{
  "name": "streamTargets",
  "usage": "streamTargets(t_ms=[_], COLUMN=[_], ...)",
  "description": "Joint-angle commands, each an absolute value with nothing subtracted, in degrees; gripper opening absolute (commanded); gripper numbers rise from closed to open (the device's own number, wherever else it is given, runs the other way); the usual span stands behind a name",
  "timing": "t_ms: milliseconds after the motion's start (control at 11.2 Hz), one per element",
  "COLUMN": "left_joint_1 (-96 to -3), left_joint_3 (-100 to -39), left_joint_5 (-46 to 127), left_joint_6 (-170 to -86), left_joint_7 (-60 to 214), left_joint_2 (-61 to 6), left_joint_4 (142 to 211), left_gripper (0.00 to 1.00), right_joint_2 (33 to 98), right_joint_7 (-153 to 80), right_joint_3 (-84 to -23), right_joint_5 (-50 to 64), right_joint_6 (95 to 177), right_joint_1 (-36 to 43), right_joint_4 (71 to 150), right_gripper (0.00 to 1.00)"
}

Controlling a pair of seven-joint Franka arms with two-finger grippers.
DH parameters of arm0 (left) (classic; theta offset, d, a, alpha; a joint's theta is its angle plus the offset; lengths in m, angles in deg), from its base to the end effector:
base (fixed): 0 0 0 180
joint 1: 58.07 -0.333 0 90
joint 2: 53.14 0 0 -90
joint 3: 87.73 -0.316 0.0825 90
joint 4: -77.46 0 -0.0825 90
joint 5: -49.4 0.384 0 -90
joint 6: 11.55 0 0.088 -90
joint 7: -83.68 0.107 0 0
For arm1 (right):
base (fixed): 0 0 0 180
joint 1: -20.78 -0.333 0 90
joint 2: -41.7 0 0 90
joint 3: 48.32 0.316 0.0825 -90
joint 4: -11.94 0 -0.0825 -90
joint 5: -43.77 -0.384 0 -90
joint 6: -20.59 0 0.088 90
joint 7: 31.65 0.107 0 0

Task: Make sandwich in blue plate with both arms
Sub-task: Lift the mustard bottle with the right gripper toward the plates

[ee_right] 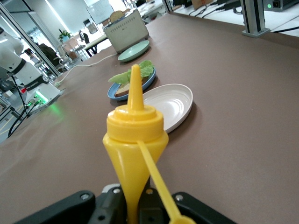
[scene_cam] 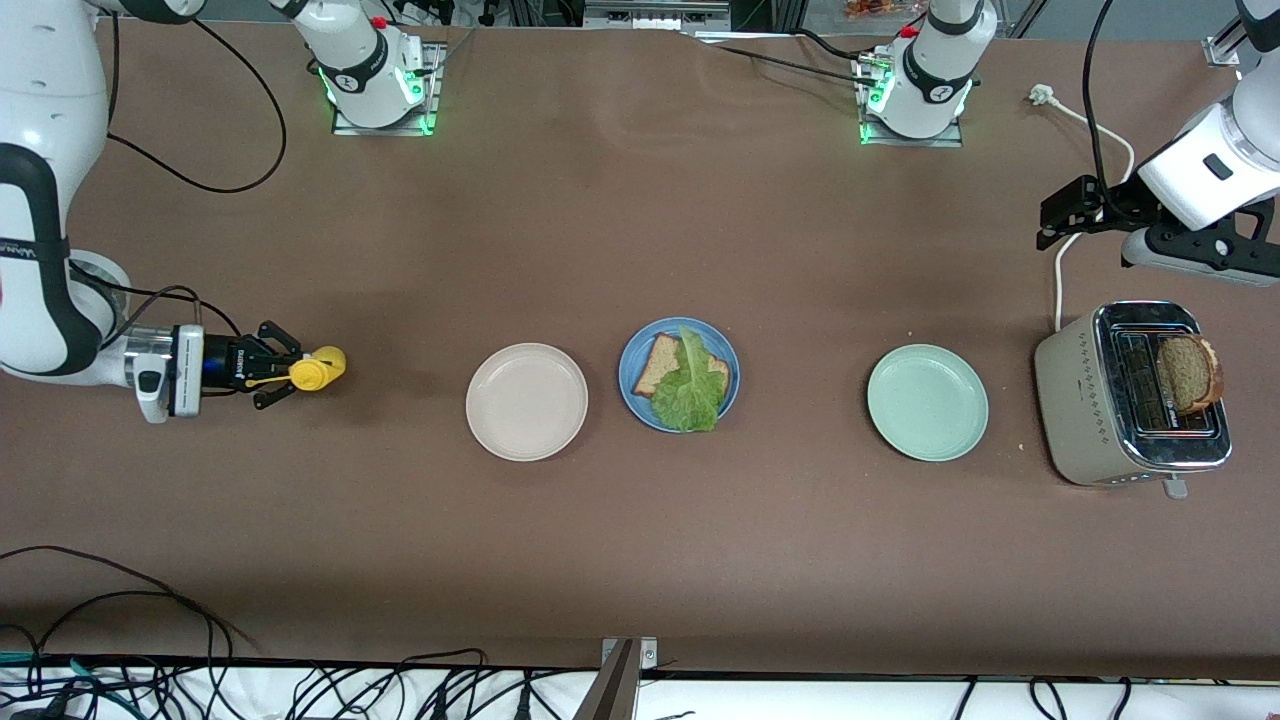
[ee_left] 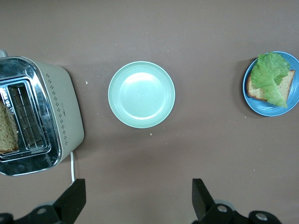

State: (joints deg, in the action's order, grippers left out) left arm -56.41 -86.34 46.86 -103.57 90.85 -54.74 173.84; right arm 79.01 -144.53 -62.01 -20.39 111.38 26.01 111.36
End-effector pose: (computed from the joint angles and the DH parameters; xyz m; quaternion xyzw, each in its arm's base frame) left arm 0.5449 -0.0338 0.5904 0.9956 -0.0877 -0.0233 0.0226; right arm 0.6074 -0.0947 0.2104 -0.7164 -0.4541 -0.2553 0.4641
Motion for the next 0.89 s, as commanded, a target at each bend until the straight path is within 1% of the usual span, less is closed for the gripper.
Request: streamTargets(t_ms=[0,267,624,802], left_joint_1=[-56.41,-56.23,-56.41,-56.41], left_joint_3=[-86.41,-86.41,-86.41,-86.41], left_joint_5=[47.12,47.12,47.12,47.12], left_joint_6=[-102.16,-102.16,-102.16,-102.16], left_joint_7=[91.51,91.51,91.59,91.59], left_joint_2=[-53.76,-53.84,-53.76,-53.76], left_joint_4=[171.77,171.77,171.77,171.77], left_gripper=[1.0,1.0,1.0,1.0], right_joint_2=[73.97,70.45,67.55,67.37], right_joint_7=[-136.09,-128.27,-115.89,-109.9], right_joint_3=[-62.2,-62.2,-62.03,-62.12], right_joint_5=[-16.27,-11.44,-3.0,0.08], right_joint_6=[116.72,123.4,133.15,136.94], right_joint_1=[22.2,17.37,9.11,5.41], right_joint_4=[112.05,112.14,112.14,112.23], right_gripper=[0.0,0.0,0.0,0.0])
